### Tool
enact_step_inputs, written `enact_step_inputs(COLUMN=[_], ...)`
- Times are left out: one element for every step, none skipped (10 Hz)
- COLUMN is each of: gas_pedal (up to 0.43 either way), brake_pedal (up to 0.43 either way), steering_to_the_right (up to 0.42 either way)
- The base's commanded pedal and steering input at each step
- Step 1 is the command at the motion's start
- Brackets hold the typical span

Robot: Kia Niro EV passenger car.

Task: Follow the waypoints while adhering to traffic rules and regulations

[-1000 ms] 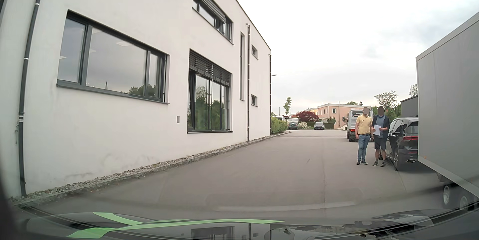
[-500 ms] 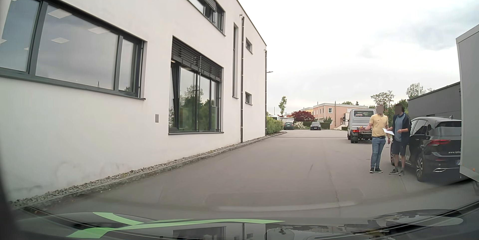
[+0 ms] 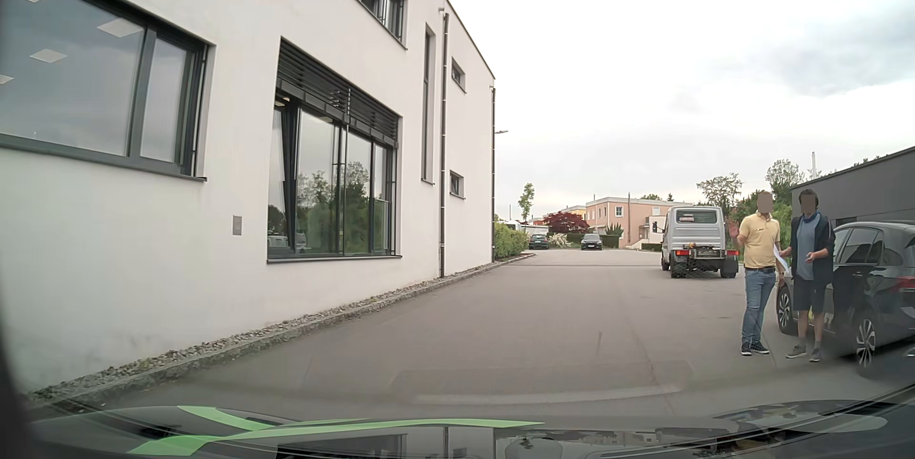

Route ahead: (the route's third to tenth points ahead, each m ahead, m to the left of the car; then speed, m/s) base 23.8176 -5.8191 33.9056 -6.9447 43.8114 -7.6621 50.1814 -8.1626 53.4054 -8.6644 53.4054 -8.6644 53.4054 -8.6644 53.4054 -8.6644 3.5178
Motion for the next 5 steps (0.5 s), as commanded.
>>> enact_step_inputs(gas_pedal=[0.039,0.028,0.020,0.020,0.020], brake_pedal=[0.000,0.000,0.000,0.000,0.000], steering_to_the_right=[0.070,0.072,0.074,0.076,0.078])
